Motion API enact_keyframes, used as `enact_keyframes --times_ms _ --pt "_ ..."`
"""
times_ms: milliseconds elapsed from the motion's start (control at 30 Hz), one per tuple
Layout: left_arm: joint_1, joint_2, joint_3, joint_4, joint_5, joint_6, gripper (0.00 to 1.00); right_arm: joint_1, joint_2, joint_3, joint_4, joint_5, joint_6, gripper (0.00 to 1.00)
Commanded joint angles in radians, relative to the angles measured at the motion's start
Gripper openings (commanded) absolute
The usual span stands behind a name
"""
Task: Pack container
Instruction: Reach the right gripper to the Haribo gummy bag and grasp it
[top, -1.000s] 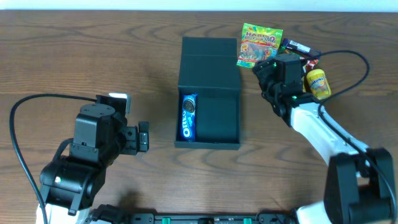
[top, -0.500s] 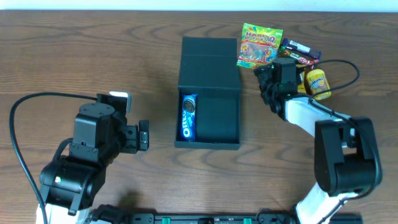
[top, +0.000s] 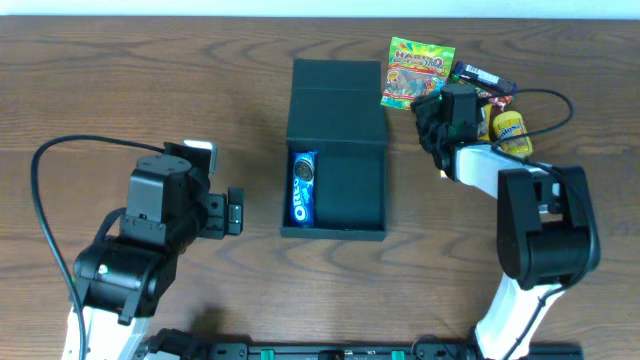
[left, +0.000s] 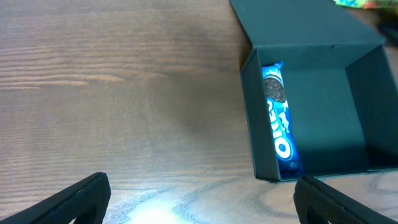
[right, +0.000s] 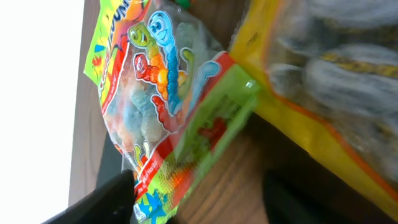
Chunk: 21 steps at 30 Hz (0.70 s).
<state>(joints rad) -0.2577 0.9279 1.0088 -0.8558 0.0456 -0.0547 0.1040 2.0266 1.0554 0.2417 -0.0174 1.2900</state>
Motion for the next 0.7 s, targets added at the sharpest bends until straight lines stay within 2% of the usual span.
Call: enact_keyframes --times_ms 0,100,233,400,533,667 --pt "0.004 0.01 0.023 0.002 -0.004 0.011 0.95 -0.024 0.038 0.021 -0.018 0.002 -0.008 0.35" --pt "0.004 0.01 0.023 0.016 -0.004 0.011 0.95 -0.039 0.038 0.04 -0.018 -0.026 -0.057 0.03" --pt "0.004 0.01 0.023 0.025 -0.003 0.011 0.95 -0.066 0.035 0.1 -0.055 -0.139 -0.164 0.01" --pt "0.004 0.01 0.023 0.024 -0.003 0.011 0.95 -0.081 -0.007 0.224 -0.227 -0.175 -0.262 0.01" --pt "0.004 0.01 0.023 0.024 -0.003 0.011 0.95 -0.078 -0.054 0.303 -0.346 -0.211 -0.278 0.01" --pt "0.004 0.01 0.023 0.024 -0.003 0.011 0.95 -0.068 -0.112 0.308 -0.397 -0.249 -0.278 0.01"
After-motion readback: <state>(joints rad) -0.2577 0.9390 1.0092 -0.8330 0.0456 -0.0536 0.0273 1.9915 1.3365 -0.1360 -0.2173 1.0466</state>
